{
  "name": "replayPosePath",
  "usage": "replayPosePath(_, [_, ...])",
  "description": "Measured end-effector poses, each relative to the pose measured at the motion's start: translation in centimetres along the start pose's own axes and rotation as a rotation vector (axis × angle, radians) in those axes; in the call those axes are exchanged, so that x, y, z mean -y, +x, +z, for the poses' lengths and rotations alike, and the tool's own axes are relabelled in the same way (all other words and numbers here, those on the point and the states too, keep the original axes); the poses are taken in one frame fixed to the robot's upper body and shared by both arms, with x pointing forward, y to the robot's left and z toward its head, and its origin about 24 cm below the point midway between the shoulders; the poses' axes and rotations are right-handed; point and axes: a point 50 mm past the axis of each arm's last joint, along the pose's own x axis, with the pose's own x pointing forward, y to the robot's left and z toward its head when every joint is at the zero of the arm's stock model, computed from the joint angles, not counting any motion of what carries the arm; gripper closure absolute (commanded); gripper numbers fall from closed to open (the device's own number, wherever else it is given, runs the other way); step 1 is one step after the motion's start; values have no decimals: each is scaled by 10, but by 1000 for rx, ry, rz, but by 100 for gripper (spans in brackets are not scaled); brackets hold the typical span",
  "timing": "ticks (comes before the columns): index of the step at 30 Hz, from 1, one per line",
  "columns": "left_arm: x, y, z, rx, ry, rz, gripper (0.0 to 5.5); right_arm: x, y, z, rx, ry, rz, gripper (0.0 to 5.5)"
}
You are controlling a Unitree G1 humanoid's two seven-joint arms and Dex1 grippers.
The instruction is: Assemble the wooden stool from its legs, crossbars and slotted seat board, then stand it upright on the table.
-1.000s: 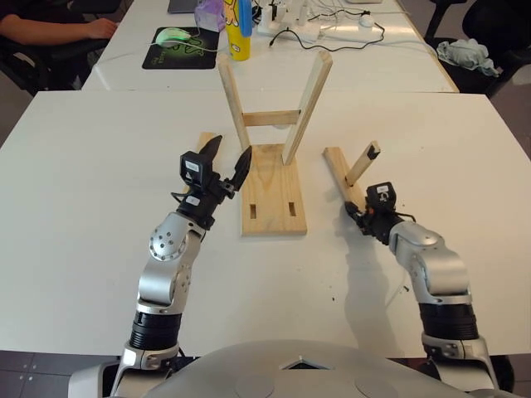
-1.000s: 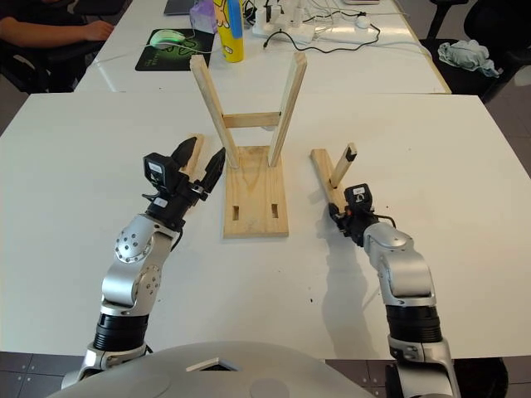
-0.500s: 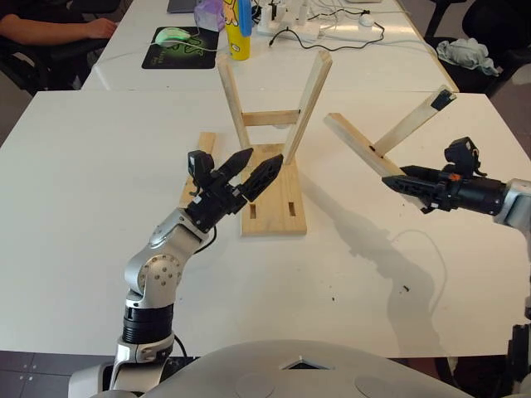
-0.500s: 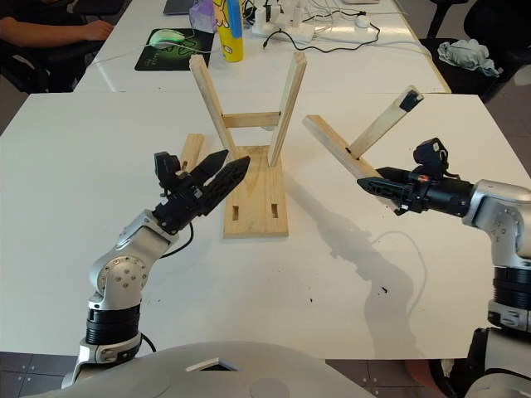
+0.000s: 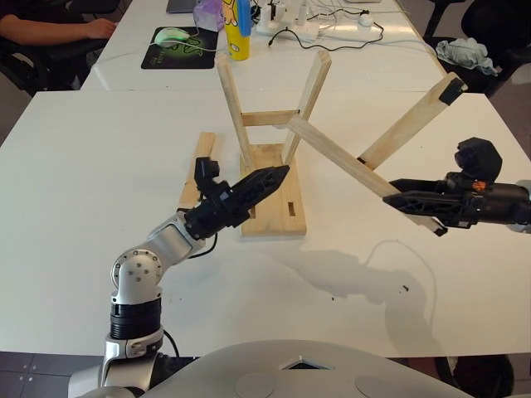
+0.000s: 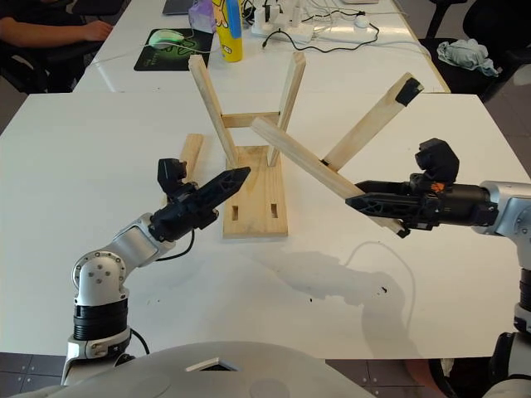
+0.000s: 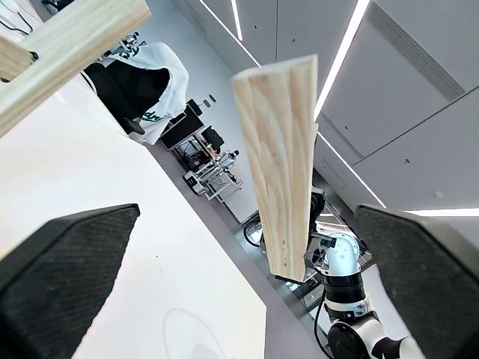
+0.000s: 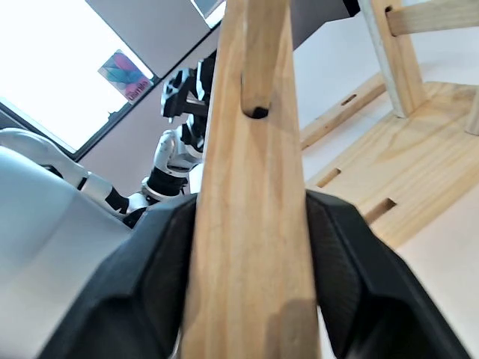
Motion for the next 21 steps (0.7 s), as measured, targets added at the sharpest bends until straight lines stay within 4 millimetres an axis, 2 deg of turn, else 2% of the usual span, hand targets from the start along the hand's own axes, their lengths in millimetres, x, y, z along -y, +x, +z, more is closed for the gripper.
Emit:
replayPosePath(7, [6, 8, 1, -22, 15, -43, 10, -4, 22, -9, 0, 20, 81, 339])
replayPosePath(15, [13, 10, 3, -5, -8, -101, 10, -6, 29, -21, -13, 60, 114, 339])
replayPosePath(21, [16, 8, 6, 3, -13, -122, 87, -6, 29, -23, -14, 68, 113, 339])
